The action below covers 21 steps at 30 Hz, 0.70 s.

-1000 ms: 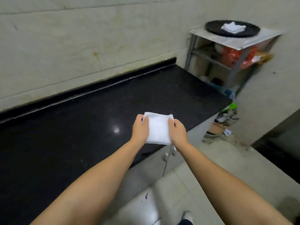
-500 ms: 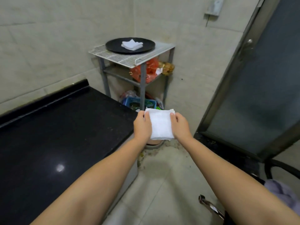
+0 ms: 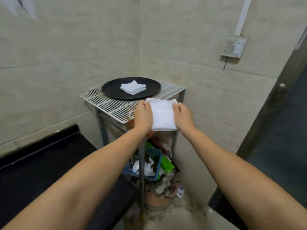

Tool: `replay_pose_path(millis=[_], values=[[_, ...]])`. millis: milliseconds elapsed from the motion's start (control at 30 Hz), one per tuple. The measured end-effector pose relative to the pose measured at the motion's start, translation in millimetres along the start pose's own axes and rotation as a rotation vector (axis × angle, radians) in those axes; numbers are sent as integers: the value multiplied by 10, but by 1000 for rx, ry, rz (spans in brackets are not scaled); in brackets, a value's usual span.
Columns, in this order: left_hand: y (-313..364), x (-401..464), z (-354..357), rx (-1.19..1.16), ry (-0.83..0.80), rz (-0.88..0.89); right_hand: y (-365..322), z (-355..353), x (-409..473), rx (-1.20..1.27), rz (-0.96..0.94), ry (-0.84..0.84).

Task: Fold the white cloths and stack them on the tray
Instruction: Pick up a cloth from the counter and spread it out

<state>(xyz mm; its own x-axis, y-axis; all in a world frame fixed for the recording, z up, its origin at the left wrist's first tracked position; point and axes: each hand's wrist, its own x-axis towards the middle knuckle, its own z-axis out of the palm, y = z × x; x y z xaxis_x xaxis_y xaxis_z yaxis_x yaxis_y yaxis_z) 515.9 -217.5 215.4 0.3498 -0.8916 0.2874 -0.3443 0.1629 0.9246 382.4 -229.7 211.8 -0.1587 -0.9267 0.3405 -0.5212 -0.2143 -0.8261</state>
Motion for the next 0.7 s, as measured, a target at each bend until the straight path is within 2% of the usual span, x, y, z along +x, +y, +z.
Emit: replay_pose_path(millis=[133,333,567,700], values=[[75,891,175,11,57,-2,-168,243,895,-3,-59,-45],[-188,1831,286,78,200,-86,-135,886,1981,-12,-199,-190],[-476,2933,391,126,377,-204,-200,1725,3321,-66,-294,-476],[-595,3417,420,255,429,-329,-254,2083,3886,-147,-324,-666]])
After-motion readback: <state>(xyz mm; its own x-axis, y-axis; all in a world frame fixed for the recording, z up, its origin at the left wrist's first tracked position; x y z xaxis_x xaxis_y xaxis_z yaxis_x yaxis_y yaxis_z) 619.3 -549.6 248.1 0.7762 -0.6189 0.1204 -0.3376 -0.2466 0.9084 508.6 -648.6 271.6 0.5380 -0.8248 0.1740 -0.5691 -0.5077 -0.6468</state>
